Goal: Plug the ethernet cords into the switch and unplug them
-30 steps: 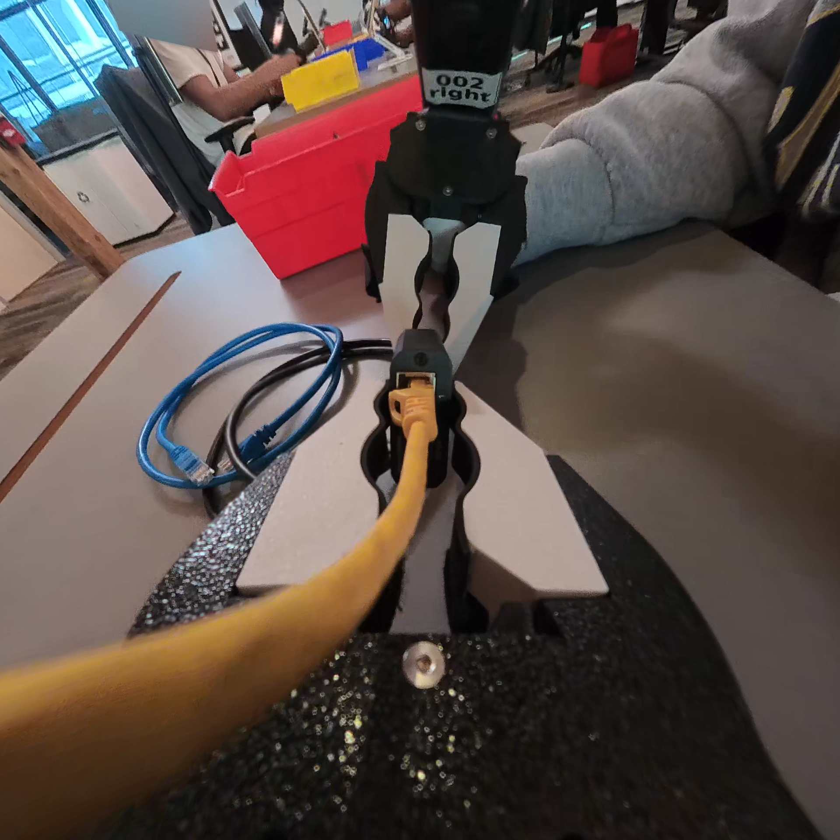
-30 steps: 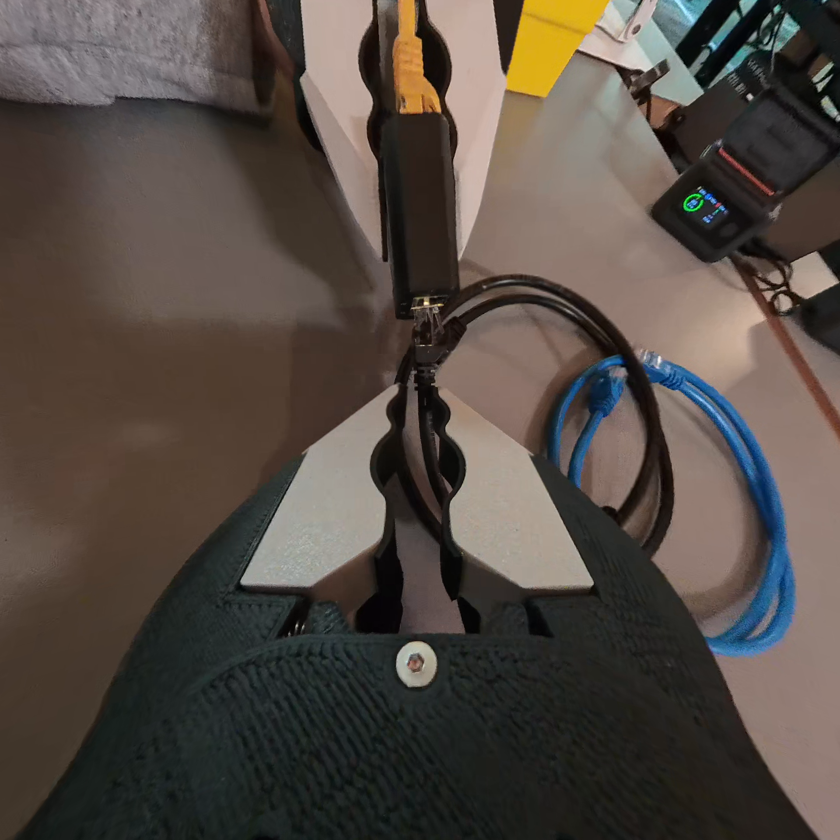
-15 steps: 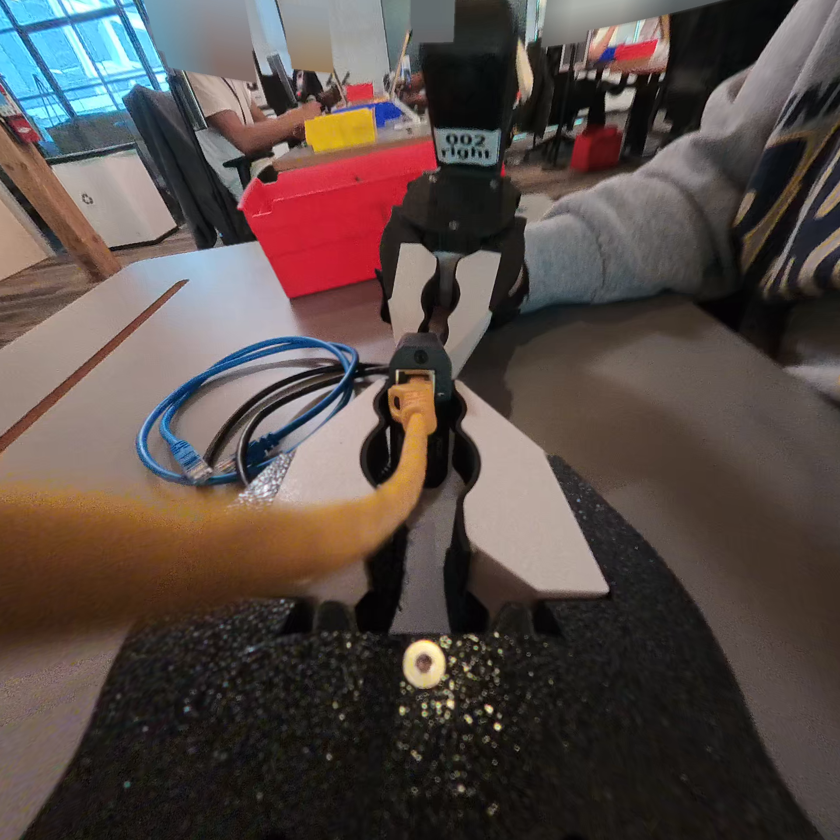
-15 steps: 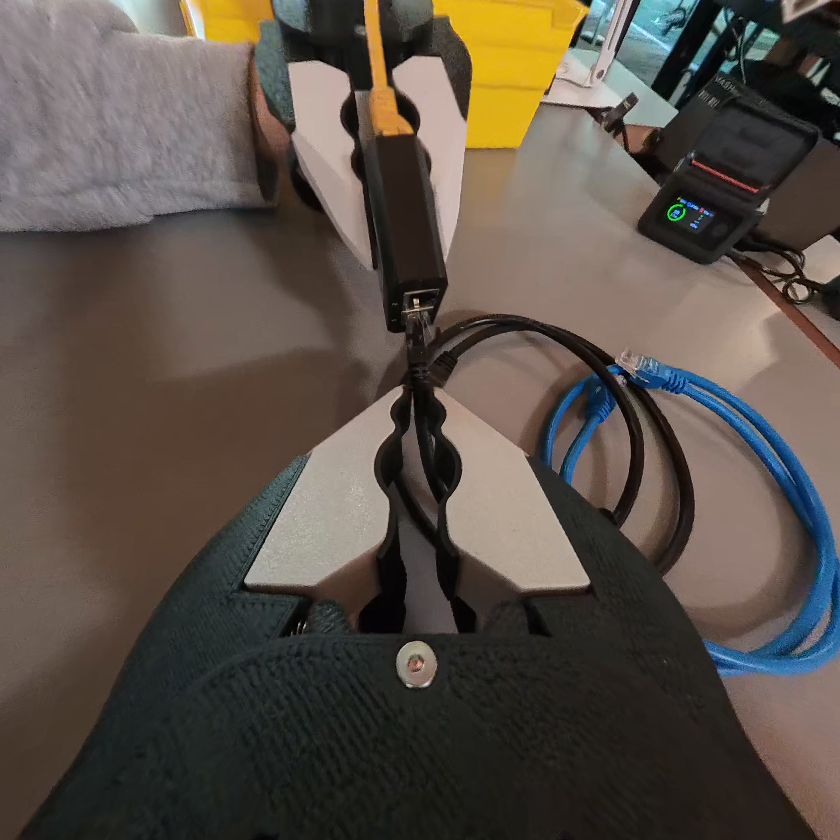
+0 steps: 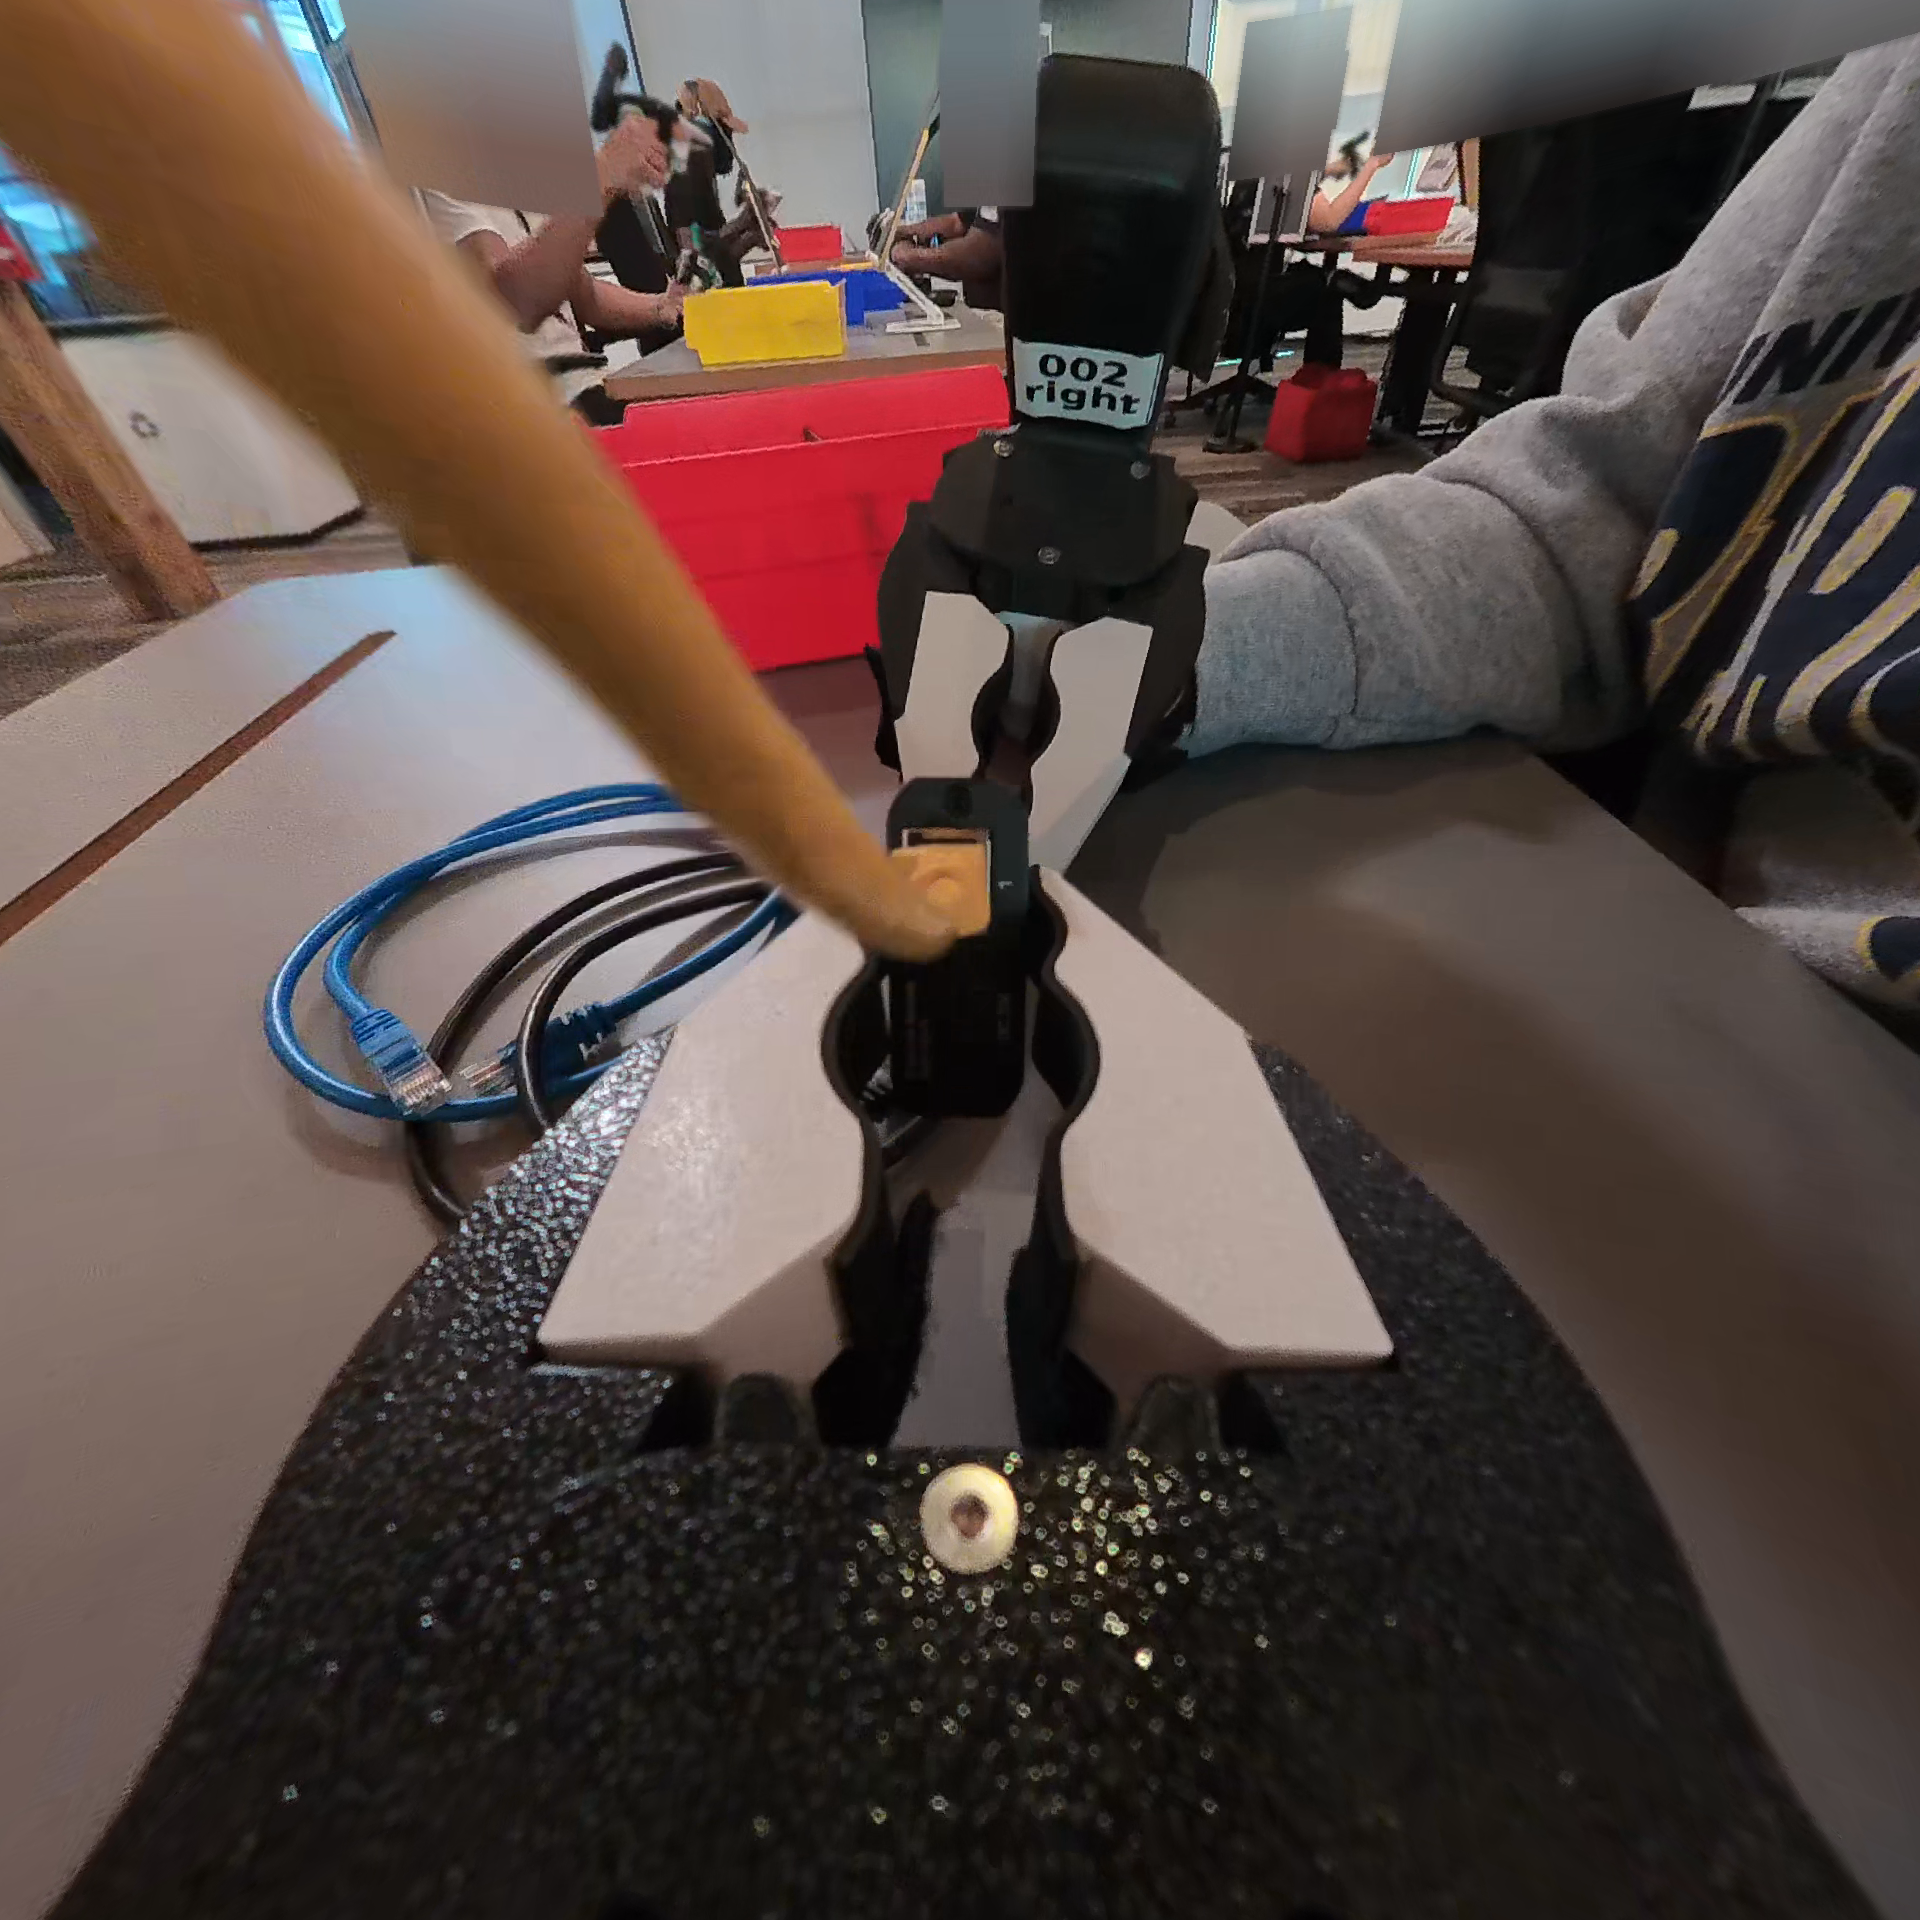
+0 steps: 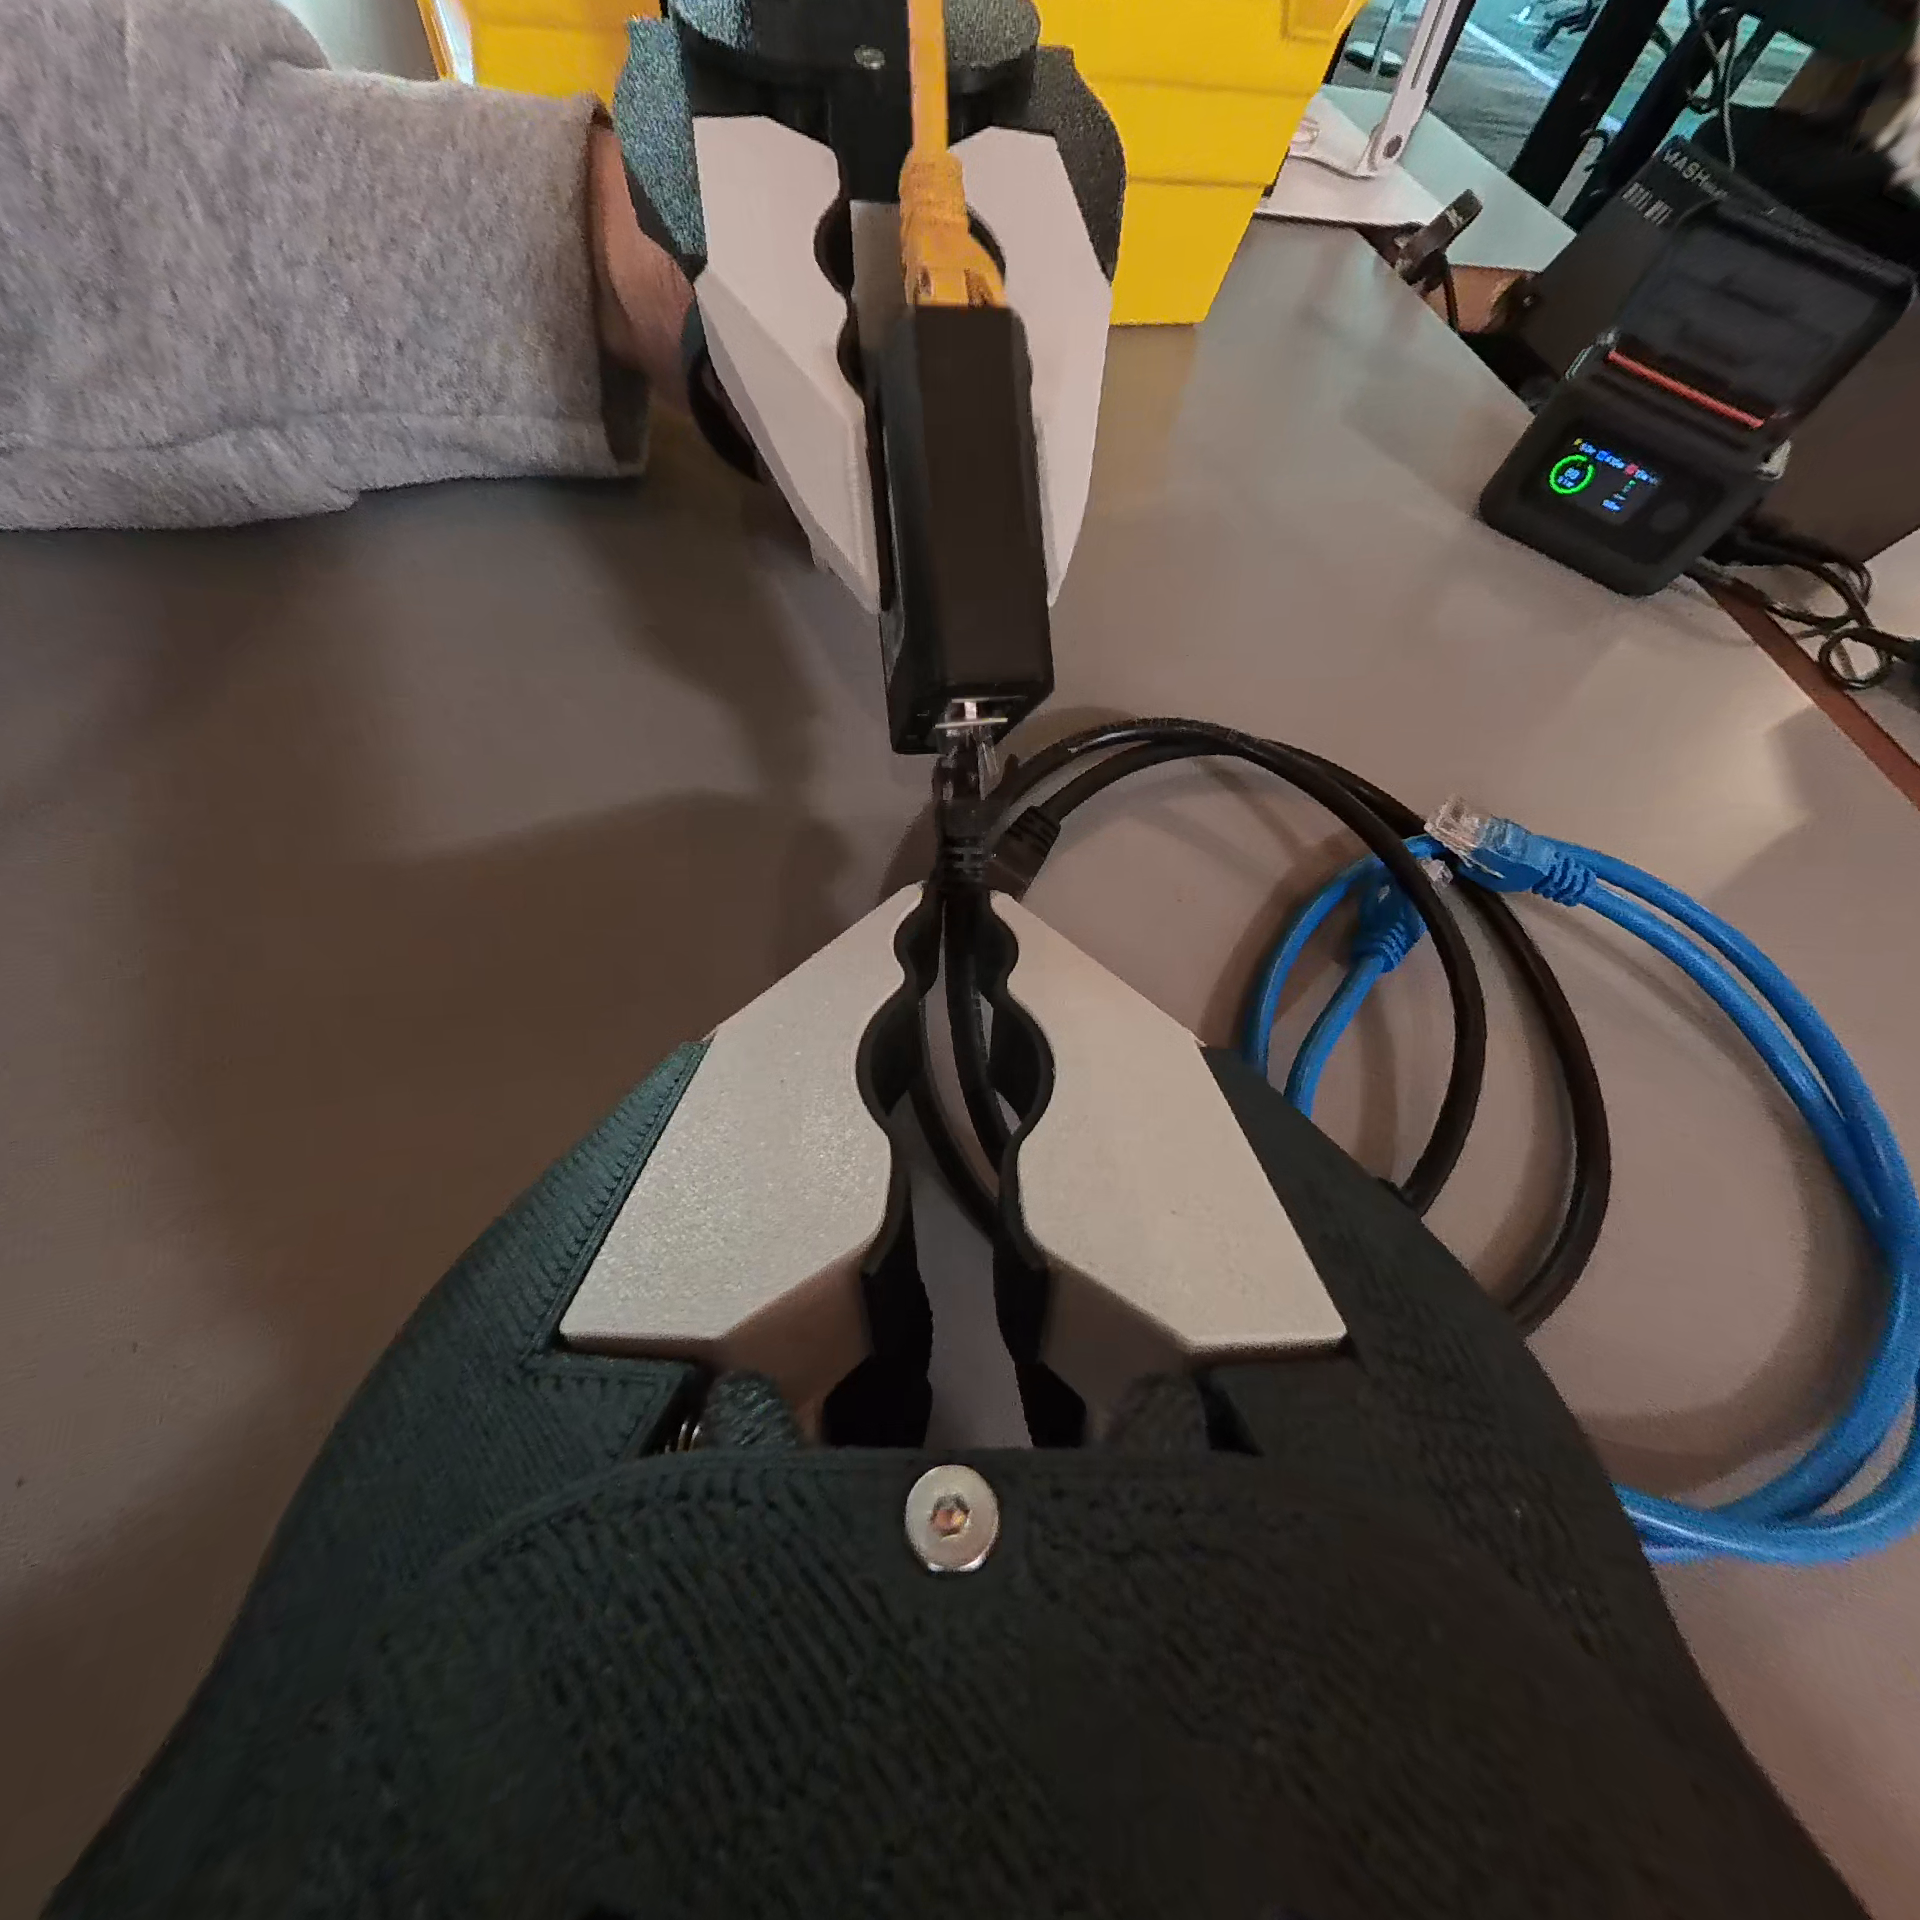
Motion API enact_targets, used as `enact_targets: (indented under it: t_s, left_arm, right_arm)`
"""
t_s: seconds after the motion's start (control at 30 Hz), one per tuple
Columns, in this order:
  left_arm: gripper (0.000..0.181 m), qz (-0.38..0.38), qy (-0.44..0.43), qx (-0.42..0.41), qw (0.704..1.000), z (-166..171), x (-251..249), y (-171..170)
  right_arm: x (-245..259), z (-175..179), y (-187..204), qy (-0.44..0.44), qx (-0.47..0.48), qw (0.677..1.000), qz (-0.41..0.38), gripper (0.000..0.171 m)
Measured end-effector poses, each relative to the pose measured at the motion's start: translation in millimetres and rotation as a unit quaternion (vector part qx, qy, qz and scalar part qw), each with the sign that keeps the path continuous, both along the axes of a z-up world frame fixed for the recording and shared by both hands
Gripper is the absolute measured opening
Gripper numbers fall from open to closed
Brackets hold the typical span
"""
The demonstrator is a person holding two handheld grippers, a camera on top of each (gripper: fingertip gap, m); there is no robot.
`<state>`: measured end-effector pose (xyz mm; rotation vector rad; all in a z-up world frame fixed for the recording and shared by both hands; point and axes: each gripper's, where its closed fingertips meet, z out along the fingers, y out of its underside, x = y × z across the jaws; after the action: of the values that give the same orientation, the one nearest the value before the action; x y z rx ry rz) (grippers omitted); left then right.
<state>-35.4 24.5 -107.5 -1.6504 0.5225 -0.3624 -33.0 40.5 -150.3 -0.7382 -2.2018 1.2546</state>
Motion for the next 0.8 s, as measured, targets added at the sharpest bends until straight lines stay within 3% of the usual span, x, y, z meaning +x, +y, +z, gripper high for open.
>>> enact_targets:
  t_s: [0.03,0.13,0.37,0.53,0.63,0.7,0.8]
  left_arm:
    - [0.022,-0.001,0.002,0.0,1.0,0,1,0]
    - [0.022,-0.002,0.001,-0.002,1.0,-1,1,1]
    - [0.022,0.011,-0.014,0.017,1.0,6,-5,1]
    - [0.021,0.002,-0.062,0.089,0.994,29,-6,-2]
    - [0.022,-0.01,-0.072,0.094,0.993,31,-3,-1]
    - [0.022,-0.013,-0.07,0.099,0.993,32,1,0]
    - [0.021,-0.014,-0.086,0.11,0.99,37,-3,-2]
  right_arm:
    - [0,-1,0,-0.002,0.005,1.0,0.0,0.002]
    - [0,-2,0,-0.001,0.009,1.0,0.0,0.002]
    - [-1,26,10,0.028,-0.079,0.996,-0.012,0.003]
    - [-1,54,9,0.061,-0.162,0.985,-0.004,0.005]
    - [6,71,2,0.087,-0.209,0.974,0.026,0.011]
    - [8,72,0,0.099,-0.188,0.977,0.029,0.014]
    - [8,66,1,0.117,-0.144,0.982,0.017,0.04]
